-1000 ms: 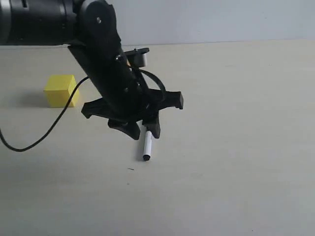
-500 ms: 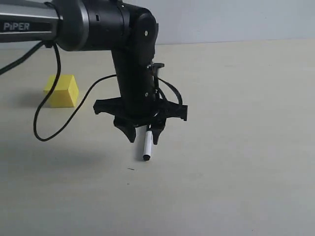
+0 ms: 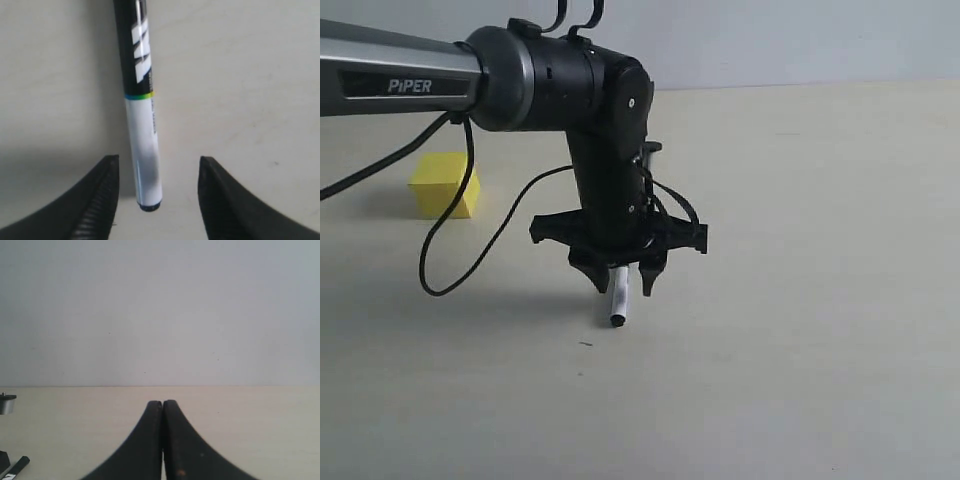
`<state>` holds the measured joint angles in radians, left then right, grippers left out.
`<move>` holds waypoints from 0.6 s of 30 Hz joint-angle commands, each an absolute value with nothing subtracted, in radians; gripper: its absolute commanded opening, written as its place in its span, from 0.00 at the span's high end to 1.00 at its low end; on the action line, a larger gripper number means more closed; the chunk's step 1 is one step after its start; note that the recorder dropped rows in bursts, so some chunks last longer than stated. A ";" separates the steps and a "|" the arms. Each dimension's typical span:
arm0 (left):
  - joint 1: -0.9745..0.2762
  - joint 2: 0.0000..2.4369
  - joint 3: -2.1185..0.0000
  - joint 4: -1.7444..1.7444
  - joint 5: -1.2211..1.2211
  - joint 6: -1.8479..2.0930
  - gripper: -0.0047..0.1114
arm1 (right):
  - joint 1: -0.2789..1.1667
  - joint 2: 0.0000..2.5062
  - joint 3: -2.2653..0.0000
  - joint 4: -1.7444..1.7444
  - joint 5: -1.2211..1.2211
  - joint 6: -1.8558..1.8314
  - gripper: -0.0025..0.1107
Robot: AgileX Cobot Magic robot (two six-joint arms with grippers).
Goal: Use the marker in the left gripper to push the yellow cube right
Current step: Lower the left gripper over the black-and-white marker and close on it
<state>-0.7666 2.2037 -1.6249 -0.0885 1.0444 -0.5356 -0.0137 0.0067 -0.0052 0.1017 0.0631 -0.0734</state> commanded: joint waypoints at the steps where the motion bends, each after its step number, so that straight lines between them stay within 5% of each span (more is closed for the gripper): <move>1: -0.769 2.224 -1.631 -0.080 1.041 -0.547 0.54 | -0.019 0.000 0.000 0.101 0.058 -0.077 0.98; 18: -0.769 2.230 -1.631 -0.061 1.026 -0.557 0.56 | -0.019 0.000 0.000 0.101 0.058 -0.077 0.98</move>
